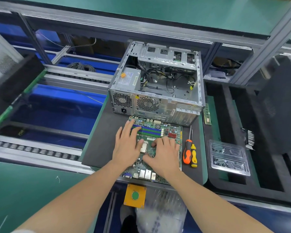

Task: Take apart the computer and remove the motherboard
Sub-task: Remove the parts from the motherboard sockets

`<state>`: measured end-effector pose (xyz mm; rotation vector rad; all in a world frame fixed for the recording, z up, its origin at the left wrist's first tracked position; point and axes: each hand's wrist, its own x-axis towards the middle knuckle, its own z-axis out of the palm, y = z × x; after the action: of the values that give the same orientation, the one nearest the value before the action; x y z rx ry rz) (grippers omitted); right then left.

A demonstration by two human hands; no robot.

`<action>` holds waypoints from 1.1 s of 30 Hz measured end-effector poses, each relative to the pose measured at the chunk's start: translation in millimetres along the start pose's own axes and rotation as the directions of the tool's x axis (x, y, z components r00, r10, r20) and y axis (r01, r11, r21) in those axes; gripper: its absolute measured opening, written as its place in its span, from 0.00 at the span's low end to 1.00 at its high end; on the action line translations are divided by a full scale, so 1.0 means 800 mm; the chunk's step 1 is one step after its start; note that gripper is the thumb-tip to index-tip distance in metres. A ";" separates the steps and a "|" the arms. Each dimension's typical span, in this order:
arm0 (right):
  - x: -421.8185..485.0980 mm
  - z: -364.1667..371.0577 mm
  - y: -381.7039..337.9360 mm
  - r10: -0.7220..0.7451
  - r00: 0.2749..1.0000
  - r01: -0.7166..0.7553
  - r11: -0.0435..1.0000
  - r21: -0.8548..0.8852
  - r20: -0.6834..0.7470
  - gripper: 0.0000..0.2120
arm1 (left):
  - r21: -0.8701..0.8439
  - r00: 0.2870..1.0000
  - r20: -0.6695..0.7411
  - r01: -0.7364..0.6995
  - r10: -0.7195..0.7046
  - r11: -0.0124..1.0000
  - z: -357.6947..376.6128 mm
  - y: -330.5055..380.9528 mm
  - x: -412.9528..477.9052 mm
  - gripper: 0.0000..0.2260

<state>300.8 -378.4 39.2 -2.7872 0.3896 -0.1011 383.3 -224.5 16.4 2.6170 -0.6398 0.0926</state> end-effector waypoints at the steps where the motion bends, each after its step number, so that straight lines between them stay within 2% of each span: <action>1: 0.000 -0.001 -0.002 0.012 1.000 -0.012 1.000 -0.004 -0.004 0.20 | -0.004 1.000 0.000 0.001 -0.001 1.000 0.000 0.000 0.000 0.22; 6: 0.005 -0.010 -0.011 0.014 0.999 -0.016 0.997 -0.069 -0.039 0.19 | -0.014 1.000 0.002 0.001 -0.001 1.000 -0.002 0.001 0.000 0.21; 16: 0.037 -0.019 -0.005 -0.245 0.961 0.217 0.956 -0.198 -0.128 0.17 | -0.008 1.000 -0.013 -0.003 0.003 1.000 0.001 -0.002 -0.001 0.18; 19: 0.046 -0.018 -0.002 -0.321 0.941 0.286 0.925 -0.253 -0.111 0.18 | -0.028 1.000 -0.028 -0.007 0.006 1.000 0.002 -0.002 -0.001 0.18; 23: 0.053 -0.020 0.005 -0.331 0.943 0.309 0.906 -0.289 -0.031 0.18 | -0.048 0.999 -0.039 0.002 -0.004 0.999 0.002 -0.002 -0.001 0.16; 28: 0.054 -0.018 0.009 -0.298 0.954 0.299 0.924 -0.237 0.043 0.24 | -0.099 0.998 -0.059 0.021 -0.027 0.995 -0.006 0.004 -0.003 0.02; 31: 0.056 -0.016 0.010 -0.280 0.959 0.284 0.939 -0.193 0.051 0.24 | 0.051 0.994 -0.105 0.013 -0.007 0.999 -0.013 0.012 -0.008 0.07; 33: 0.058 -0.014 0.012 -0.275 0.960 0.281 0.942 -0.184 0.055 0.22 | 0.172 0.995 -0.099 0.012 0.005 0.985 -0.015 0.020 -0.014 0.15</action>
<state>341.6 -403.4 48.1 -3.0134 -0.0071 -0.0925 367.0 -227.1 31.7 2.7579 -0.6173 0.2875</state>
